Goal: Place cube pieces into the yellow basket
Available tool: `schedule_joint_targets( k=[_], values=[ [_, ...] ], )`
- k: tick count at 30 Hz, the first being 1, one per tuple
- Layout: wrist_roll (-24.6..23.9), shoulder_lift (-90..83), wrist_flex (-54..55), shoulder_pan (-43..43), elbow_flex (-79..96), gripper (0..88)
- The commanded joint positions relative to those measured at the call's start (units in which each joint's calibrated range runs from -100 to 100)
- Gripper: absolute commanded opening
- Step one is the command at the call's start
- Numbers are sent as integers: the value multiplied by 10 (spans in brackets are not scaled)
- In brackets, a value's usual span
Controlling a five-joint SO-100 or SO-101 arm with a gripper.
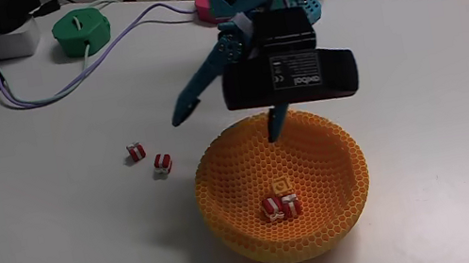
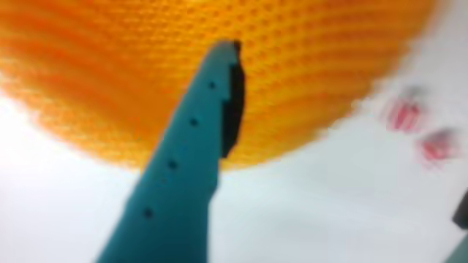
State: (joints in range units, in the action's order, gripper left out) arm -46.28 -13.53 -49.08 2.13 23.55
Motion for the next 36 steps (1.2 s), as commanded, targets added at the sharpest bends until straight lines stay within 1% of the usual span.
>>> schedule_joint_targets(
  k=[1, 4, 6, 8, 11, 15, 21, 32, 34, 36],
  values=[
    [43, -53, 64, -118, 19, 574],
    [65, -61, 100, -224, 52, 548],
    [69, -61, 128, -280, 87, 529],
    [63, -61, 192, -324, 142, 511],
    [40, -59, 300, -355, 225, 499],
    [13, -41, 392, -360, 286, 490],
    [1, 13, 426, -331, 284, 483],
    [18, 124, 518, -330, 271, 460],
    [22, 136, 534, -336, 268, 439],
    [26, 148, 543, -345, 263, 399]
  ],
)
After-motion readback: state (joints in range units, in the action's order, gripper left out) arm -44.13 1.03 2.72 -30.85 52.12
